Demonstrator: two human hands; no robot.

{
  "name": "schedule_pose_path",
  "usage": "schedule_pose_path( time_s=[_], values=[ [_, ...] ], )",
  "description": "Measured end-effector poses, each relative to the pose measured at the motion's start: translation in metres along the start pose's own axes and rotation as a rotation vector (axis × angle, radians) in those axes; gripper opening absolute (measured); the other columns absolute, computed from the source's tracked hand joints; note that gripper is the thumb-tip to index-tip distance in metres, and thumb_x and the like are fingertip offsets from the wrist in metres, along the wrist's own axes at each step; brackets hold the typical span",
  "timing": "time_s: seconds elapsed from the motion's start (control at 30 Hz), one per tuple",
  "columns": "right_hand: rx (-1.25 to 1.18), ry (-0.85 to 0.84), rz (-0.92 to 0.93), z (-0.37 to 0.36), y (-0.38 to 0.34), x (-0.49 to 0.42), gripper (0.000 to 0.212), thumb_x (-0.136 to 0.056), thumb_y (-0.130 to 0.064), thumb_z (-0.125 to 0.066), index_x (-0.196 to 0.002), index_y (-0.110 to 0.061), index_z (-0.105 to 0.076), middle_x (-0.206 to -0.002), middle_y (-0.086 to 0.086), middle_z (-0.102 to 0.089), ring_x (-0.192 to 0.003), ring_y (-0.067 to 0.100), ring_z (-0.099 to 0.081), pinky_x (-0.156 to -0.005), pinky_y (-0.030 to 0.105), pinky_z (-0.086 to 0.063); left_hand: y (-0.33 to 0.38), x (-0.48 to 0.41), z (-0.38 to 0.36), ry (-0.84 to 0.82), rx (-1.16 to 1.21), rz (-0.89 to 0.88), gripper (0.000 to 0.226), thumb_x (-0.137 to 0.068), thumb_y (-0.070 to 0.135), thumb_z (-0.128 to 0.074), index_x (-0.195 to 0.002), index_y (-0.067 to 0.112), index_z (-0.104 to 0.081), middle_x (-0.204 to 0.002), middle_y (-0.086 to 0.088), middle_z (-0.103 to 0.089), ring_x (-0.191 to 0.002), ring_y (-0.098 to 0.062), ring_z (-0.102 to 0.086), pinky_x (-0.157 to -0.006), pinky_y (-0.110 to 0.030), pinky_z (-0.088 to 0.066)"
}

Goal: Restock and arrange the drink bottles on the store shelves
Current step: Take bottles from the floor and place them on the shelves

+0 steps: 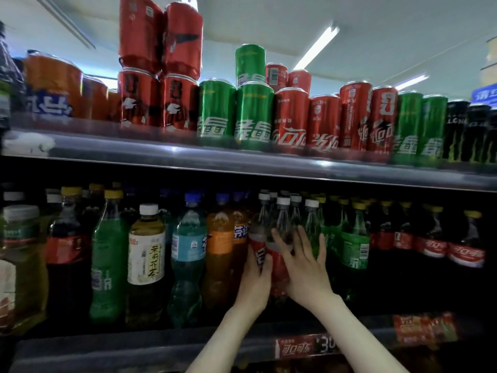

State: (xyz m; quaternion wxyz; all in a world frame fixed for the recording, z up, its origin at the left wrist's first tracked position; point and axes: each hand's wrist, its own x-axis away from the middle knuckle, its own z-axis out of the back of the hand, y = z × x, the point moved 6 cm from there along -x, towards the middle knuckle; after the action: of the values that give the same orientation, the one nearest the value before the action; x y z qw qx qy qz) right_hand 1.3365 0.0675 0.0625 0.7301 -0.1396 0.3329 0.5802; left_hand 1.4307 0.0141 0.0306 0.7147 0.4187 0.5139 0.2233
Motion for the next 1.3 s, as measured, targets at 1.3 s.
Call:
schedule_pose_path(
  time_s=[1.3],
  values=[
    [-0.346,0.138,0.029,0.039,-0.063,0.017,0.096,-0.086,-0.035,-0.062,-0.15,-0.04,0.01,-0.16,0.011,0.004,-0.147,0.028,0.01,-0.114,0.048,0.007,0.06,0.054,0.103,0.528,-1.059,-0.551,0.063,-0.086,0.017,-0.051,-0.146,0.013,-0.034,-0.147,-0.024,-0.035,-0.139,-0.036,-0.027,-0.114,-0.055,-0.023]
  ],
)
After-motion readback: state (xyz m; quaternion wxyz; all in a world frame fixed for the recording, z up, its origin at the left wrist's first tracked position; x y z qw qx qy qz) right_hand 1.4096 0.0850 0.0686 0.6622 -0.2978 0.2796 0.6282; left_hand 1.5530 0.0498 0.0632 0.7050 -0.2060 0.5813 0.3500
